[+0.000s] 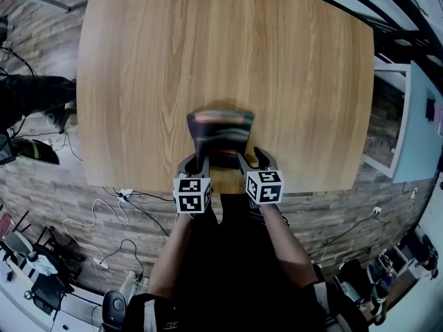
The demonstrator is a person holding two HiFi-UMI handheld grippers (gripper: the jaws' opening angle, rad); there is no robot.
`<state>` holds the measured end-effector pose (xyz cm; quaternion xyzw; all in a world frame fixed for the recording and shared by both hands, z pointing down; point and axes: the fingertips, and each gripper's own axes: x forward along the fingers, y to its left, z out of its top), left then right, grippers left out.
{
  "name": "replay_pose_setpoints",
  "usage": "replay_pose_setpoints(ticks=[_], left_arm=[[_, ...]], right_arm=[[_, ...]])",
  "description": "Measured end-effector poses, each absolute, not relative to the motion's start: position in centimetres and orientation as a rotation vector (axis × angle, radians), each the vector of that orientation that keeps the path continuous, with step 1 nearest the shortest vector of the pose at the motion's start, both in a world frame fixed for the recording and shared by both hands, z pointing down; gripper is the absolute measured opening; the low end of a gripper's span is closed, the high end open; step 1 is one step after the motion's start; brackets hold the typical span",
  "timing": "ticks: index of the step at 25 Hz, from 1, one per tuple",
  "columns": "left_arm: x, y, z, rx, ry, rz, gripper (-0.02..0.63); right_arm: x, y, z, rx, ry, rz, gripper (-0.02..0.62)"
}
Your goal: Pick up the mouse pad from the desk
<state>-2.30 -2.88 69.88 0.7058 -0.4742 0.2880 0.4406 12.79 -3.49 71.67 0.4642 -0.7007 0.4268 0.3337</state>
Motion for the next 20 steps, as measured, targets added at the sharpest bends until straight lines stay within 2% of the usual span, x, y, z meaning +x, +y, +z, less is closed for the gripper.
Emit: replay_pose_setpoints(ticks=[4, 6, 11, 20], left_arm=[[-2.9, -3.4, 69.0, 1.767, -1.202, 0.689, 0.057], [-3.0, -3.6, 68.5, 1.773, -1.215, 0.678, 0.057], [-3.0, -4.2, 67.5, 1.793, -1.238, 0.655, 0.055], [-3.7, -6.2, 64.3, 1.849, -1.272, 0.615, 0.051]], right_arm=[[12.4, -3.7, 71.1, 1.223, -1.843, 1.109, 0.225], [12.7, -3.8, 70.8, 1.236, -1.842, 1.099, 0.179], [13.0, -4.2, 70.2, 1.257, -1.854, 1.079, 0.150], [13.0, -5.2, 67.8, 1.306, -1.881, 1.012, 0.060]])
